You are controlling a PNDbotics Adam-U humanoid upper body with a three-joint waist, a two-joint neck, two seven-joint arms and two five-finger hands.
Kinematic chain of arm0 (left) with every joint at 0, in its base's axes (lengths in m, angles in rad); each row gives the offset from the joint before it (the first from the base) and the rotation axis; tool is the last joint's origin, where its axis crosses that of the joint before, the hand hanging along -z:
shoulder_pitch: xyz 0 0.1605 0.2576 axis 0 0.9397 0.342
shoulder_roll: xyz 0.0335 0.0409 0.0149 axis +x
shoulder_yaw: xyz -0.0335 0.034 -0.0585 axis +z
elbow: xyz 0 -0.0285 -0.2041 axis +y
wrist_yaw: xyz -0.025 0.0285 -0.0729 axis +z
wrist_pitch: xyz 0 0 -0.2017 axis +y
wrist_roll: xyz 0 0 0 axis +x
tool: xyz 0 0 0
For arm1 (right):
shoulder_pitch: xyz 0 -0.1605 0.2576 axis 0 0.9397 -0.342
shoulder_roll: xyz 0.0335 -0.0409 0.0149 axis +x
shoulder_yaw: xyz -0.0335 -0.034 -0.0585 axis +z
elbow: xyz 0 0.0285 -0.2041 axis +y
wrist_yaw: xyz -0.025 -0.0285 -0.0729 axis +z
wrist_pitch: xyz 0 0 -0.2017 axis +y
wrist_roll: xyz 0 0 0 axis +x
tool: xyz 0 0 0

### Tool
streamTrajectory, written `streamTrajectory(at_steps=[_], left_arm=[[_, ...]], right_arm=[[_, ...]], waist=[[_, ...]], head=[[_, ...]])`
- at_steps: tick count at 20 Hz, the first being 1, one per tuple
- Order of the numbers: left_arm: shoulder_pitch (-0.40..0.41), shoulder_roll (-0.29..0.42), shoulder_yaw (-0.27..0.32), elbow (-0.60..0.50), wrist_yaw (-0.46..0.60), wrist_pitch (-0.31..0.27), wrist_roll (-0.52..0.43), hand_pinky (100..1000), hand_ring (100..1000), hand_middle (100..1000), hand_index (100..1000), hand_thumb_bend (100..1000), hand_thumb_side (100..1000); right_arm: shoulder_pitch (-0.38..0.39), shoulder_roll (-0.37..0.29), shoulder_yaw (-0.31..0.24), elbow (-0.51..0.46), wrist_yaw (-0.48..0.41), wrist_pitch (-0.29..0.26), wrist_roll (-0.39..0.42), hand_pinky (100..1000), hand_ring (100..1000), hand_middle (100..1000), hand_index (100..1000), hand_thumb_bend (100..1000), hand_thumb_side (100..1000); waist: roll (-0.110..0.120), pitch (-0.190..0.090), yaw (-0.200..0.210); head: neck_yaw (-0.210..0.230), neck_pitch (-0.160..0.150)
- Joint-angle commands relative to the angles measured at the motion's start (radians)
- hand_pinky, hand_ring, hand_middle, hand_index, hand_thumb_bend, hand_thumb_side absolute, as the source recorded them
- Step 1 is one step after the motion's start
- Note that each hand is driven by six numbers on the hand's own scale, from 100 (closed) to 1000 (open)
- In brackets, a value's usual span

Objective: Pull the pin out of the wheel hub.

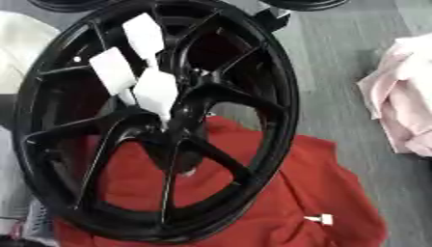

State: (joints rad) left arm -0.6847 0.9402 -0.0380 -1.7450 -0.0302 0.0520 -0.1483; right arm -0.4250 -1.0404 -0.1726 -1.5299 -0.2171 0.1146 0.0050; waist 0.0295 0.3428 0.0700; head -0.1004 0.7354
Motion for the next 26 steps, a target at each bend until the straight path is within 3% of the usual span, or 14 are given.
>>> streamTrajectory(at_steps=[1,5,14,21,26], left_arm=[[-0.054,0.063,-0.021,0.018,-0.068,-0.025,-0.145,837,847,814,865,432,852],[-0.116,0.086,-0.065,0.021,-0.102,-0.04,-0.322,844,843,813,867,424,851],[-0.221,0.086,-0.15,-0.047,-0.06,0.007,-0.732,865,841,812,879,397,830],[-0.282,0.068,-0.252,-0.082,-0.129,0.021,-0.759,871,843,814,883,407,809],[-0.33,0.032,-0.299,-0.046,-0.195,-0.006,-0.759,878,851,815,884,442,709]], right_arm=[[0.003,-0.02,-0.016,-0.037,-0.062,-0.003,-0.031,850,792,747,757,100,825],[0.025,-0.015,-0.018,-0.065,-0.108,-0.009,-0.046,849,790,745,757,100,831],[0.039,-0.011,-0.02,-0.086,-0.118,-0.007,-0.053,847,786,739,754,100,840],[0.025,-0.008,-0.01,-0.095,-0.112,-0.003,-0.044,846,785,738,753,100,841],[0.019,-0.003,-0.006,-0.095,-0.108,0.0,-0.042,846,784,737,752,100,841]], waist=[[0.0,-0.015,0.0],[0.007,-0.01,-0.001],[0.022,0.001,0.0],[0.029,0.0,-0.008],[0.027,-0.004,-0.011]], head=[[-0.009,-0.004],[-0.021,-0.005],[-0.036,-0.017],[-0.026,-0.022],[-0.021,-0.023]])
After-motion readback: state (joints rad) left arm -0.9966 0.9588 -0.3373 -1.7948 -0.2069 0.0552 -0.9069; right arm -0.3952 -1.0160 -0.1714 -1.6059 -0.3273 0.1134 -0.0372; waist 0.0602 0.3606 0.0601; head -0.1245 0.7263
